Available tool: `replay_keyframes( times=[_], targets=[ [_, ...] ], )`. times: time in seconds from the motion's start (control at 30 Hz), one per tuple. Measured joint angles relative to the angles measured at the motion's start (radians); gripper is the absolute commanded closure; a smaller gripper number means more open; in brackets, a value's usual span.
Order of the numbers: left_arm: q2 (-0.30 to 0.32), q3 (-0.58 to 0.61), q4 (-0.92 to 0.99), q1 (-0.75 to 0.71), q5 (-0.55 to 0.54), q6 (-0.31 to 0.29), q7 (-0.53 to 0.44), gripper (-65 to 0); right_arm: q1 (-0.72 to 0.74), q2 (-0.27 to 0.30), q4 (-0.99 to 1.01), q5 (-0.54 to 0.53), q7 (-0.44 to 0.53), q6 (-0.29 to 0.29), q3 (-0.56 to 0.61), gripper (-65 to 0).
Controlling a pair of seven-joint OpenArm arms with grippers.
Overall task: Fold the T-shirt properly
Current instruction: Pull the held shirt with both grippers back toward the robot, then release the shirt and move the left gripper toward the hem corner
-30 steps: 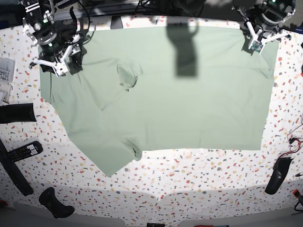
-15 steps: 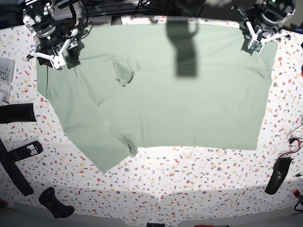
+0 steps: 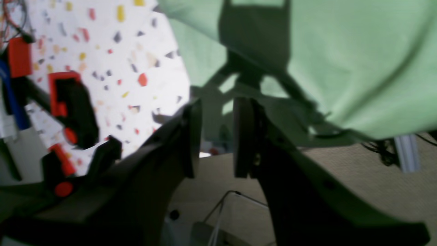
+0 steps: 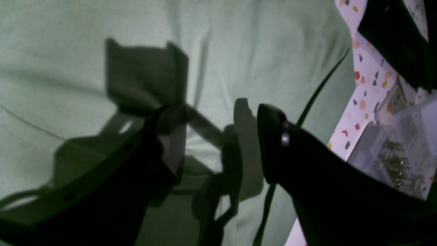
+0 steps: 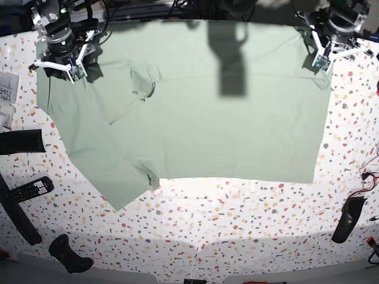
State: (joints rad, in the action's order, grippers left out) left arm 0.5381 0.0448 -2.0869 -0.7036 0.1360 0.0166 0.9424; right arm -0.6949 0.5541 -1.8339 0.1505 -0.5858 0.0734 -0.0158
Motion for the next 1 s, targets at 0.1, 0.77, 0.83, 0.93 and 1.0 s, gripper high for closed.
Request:
replay_keyframes(
  times=[0.1, 0.77, 0.83, 0.93, 1.0],
  targets=[
    [0.0, 0.0, 0.0, 0.0, 0.011, 0.003, -0.022, -14.0, 0.003, 0.0, -0.001, 0.0, 0.0, -0.015, 0.0, -32.3],
    [-0.018, 0.001, 0.035, 0.186, -0.111, 0.001, -0.192, -14.0, 0.188, -0.008, -0.137, -0.015, -0.022, -0.022, 0.002, -32.3],
    [-0.017, 0.002, 0.035, 0.254, -0.114, 0.0, -0.192, -14.0, 0.211, -0.008, -0.138, -0.019, -0.023, -0.048, 0.002, -32.3],
    [-0.018, 0.002, 0.035, 0.37, -0.115, 0.0, -0.201, -14.0, 0.24, -0.006, -0.137, -0.016, -0.026, -0.105, 0.002, -32.3],
    [-0.017, 0.002, 0.037, 0.446, -0.114, 0.001, -0.283, -14.0, 0.257, -0.007, -0.138, -0.019, -0.026, -0.113, 0.002, -32.3]
  ],
)
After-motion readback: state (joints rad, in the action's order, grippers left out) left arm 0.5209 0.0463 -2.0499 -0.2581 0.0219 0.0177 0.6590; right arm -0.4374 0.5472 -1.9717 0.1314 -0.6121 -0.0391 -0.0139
